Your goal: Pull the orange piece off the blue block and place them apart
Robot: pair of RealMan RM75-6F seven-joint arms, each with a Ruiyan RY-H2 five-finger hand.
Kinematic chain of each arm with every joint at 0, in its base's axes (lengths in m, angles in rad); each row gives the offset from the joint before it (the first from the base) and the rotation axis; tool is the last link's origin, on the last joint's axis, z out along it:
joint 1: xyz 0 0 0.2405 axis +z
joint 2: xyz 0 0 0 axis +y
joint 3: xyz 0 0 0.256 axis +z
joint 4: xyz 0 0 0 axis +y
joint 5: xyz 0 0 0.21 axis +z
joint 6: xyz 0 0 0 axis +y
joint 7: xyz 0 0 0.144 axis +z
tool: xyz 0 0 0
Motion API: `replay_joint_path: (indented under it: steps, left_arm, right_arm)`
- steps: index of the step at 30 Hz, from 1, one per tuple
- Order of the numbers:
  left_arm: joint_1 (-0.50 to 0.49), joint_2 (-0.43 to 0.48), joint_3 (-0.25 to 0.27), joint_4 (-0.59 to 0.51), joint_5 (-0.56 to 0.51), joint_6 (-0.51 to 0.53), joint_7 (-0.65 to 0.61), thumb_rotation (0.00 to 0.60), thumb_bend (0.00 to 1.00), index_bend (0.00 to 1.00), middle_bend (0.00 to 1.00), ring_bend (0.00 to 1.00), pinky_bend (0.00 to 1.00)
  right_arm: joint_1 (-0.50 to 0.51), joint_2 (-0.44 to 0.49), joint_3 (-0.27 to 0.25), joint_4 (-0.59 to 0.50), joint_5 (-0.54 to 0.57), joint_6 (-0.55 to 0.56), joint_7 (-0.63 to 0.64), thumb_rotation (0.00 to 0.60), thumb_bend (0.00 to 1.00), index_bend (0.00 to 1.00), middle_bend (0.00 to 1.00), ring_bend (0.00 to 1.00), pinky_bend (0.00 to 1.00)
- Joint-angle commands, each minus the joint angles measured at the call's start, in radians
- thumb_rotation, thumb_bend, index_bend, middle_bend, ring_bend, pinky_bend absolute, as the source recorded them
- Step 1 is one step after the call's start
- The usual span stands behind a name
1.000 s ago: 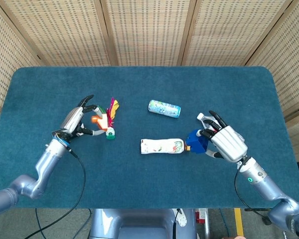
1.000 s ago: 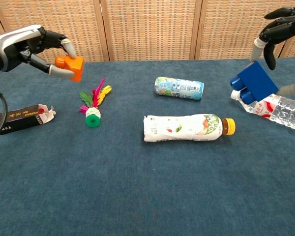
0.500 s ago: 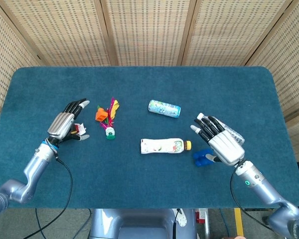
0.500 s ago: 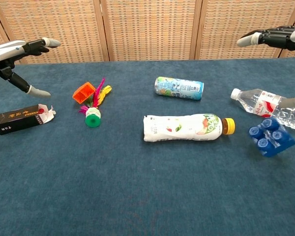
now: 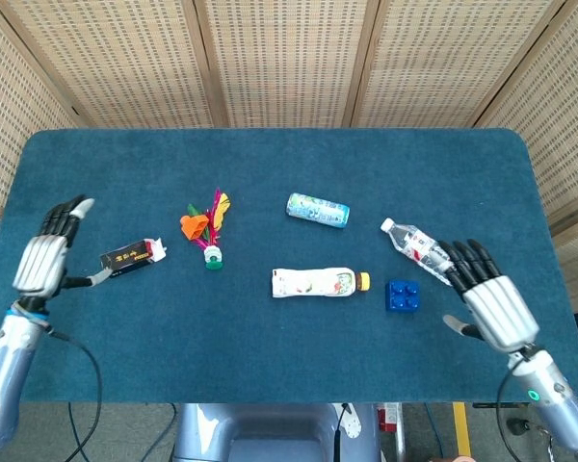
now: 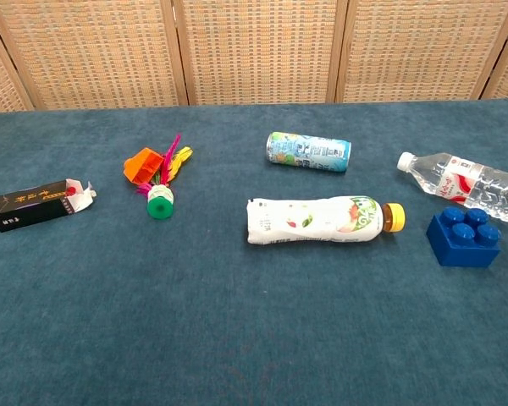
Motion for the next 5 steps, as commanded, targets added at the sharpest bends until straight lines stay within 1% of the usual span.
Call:
replay_joint_path:
  steps: [1,2,5]
  left_arm:
    - [0.098,0.061,0.043,-0.087,-0.032,0.111,0.133,0.6,0.0,0.0,0.0,0.0,0.0]
    - [0.134,0.076,0.061,-0.12,-0.011,0.17,0.171,0.6,0.0,0.0,0.0,0.0,0.0]
    - [0.169,0.097,0.079,-0.168,0.006,0.215,0.22,0.6,0.0,0.0,0.0,0.0,0.0]
  right_arm:
    - [-0.086,-0.014,-0.019,0.035,0.033,0.076,-0.009,0.6,0.0,0.0,0.0,0.0,0.0]
    - [-0.11,-0.02,-0.022,0.039,0.041,0.098,-0.035,0.6,0.0,0.0,0.0,0.0,0.0]
    - [-0.133,-0.032,-0.018,0.041,0.045,0.121,-0.074,0.6,0.0,0.0,0.0,0.0,0.0]
